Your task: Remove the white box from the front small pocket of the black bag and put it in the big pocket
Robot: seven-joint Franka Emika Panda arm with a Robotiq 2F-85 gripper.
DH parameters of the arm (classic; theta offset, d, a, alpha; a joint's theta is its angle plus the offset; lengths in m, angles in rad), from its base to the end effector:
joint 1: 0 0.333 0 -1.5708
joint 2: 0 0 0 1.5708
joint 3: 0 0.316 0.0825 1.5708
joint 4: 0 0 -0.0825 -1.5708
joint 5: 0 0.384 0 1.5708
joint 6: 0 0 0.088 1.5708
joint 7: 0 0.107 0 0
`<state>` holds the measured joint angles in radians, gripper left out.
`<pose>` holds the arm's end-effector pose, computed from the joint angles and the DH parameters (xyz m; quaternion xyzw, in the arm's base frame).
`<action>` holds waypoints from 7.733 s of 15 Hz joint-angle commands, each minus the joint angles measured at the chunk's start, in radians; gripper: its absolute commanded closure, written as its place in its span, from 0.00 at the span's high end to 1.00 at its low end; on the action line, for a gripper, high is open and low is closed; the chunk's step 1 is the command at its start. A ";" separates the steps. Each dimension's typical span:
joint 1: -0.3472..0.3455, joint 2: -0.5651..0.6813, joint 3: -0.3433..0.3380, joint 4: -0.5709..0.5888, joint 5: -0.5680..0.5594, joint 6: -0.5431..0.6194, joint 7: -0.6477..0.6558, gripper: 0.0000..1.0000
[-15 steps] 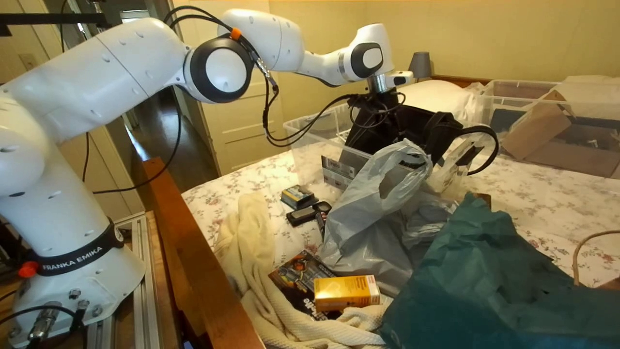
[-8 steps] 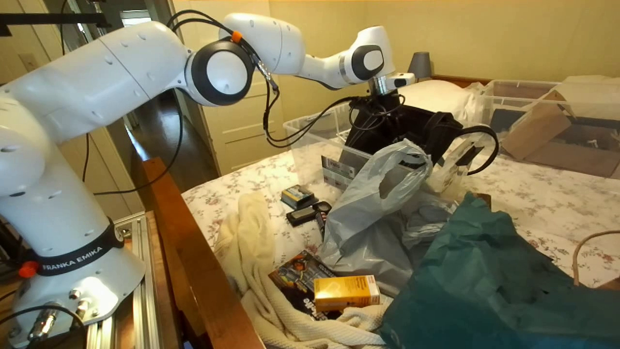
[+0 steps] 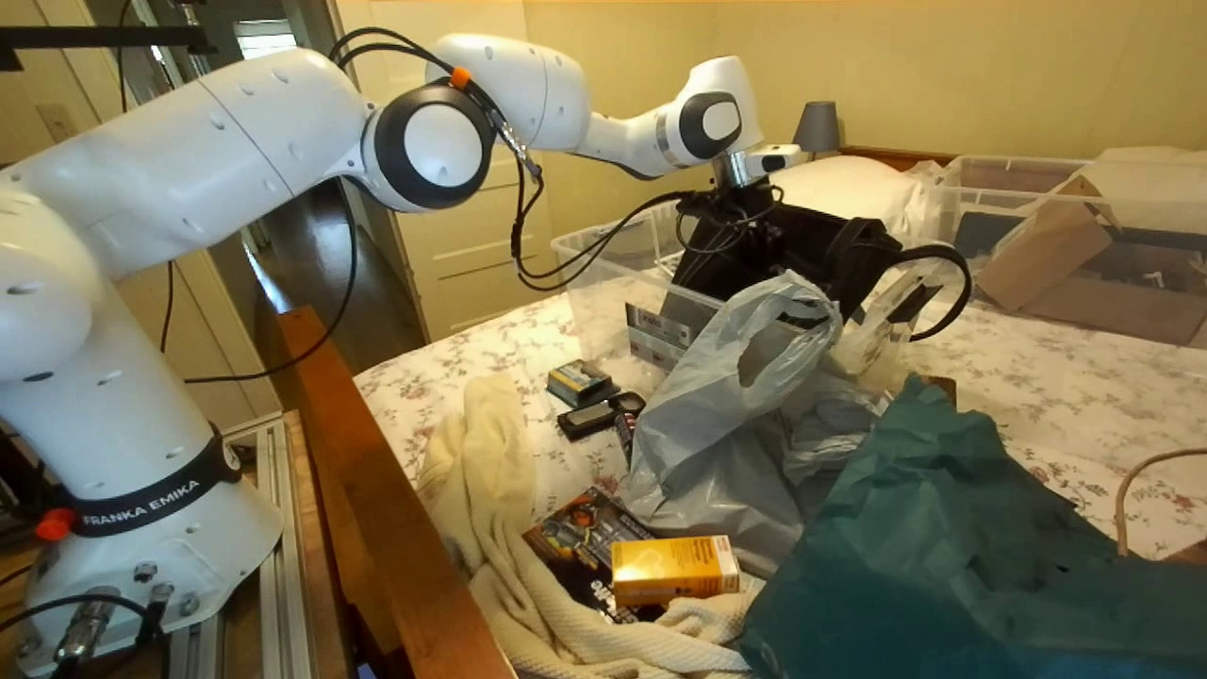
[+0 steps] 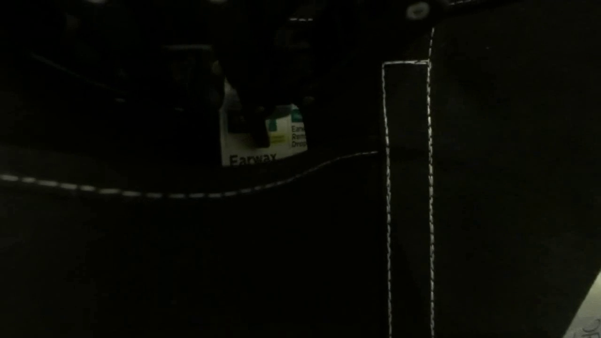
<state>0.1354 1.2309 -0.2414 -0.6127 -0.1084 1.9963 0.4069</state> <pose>0.8217 0.0193 0.2558 0.9725 -0.1459 0.1135 0.1414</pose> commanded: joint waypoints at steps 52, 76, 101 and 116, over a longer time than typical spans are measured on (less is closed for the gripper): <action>-0.019 -0.377 -0.156 -0.493 -0.097 0.558 0.759 0.01; -0.138 -0.558 0.053 -0.714 0.127 0.682 0.196 0.01; 0.001 -0.461 -0.170 -0.546 -0.248 0.306 0.755 0.01; 0.008 -0.180 -0.173 -0.097 -0.364 -0.089 0.824 0.18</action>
<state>0.1556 0.9690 -0.4190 -0.8478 -0.4394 2.0042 1.2259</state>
